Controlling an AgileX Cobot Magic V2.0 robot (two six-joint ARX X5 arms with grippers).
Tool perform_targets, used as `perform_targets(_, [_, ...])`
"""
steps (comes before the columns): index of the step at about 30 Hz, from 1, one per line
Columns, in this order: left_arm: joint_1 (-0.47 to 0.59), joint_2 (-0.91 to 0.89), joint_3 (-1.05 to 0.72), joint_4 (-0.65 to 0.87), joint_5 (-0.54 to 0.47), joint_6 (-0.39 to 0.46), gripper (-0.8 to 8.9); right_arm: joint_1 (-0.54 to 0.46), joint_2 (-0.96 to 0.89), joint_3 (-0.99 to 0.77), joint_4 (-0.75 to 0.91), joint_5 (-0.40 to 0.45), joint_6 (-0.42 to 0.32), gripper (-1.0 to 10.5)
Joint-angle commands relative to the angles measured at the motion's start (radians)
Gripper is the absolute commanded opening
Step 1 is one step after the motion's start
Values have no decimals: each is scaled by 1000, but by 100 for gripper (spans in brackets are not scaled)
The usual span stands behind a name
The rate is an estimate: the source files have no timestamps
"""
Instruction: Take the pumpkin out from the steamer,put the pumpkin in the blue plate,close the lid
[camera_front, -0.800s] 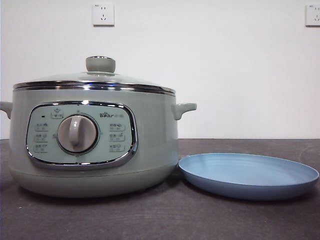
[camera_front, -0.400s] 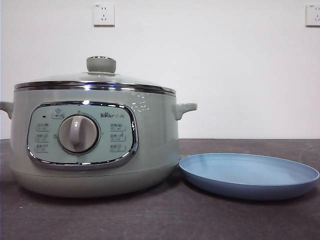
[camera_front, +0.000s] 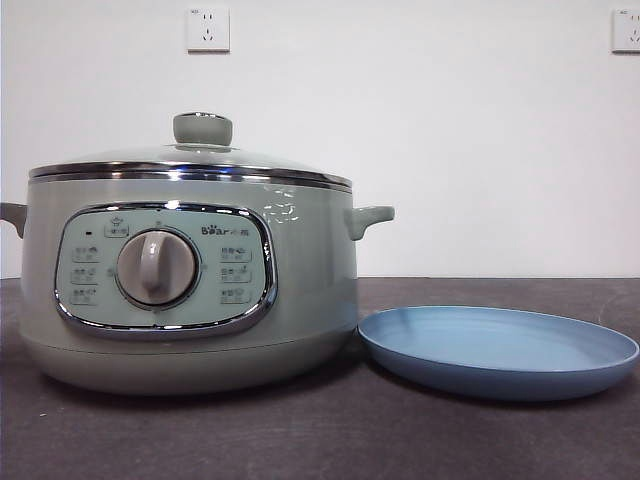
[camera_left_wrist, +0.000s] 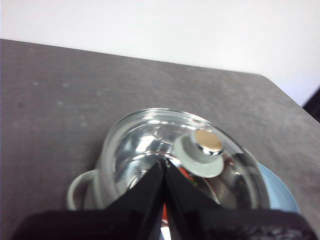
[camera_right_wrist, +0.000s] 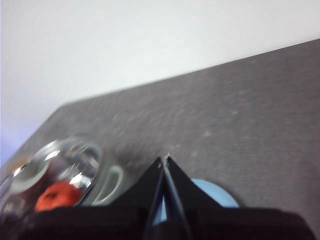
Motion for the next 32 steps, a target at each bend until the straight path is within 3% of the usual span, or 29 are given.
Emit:
perform_targets(1, [2,47,55,-28,49,42,-3,1,81,90,-66,-80,-128,63])
perform_targets(5, [0,97,109,-55,134,64,24,1,179,193,-163,-105,-189,197])
perform_targets(10, [-19,119,130,-56,185,62,322,1,255,258,-211,-104,-193,420])
perform_targets(16, [-56,129,131,-51,152,58,330,2,278,266,-216,-104,-193,419])
perform_targets(19, [-82,154,145,-57,114,58,411,3,278,266,-216,-105,-193,419])
perform_targets(24, [-145,240,195,-64,87,60,414,3,278,266,-219,-104,-193,418])
perform_targets(32, [-290,437,321,-128,-104,148,413,3,278,266,-232,-104,-193,414])
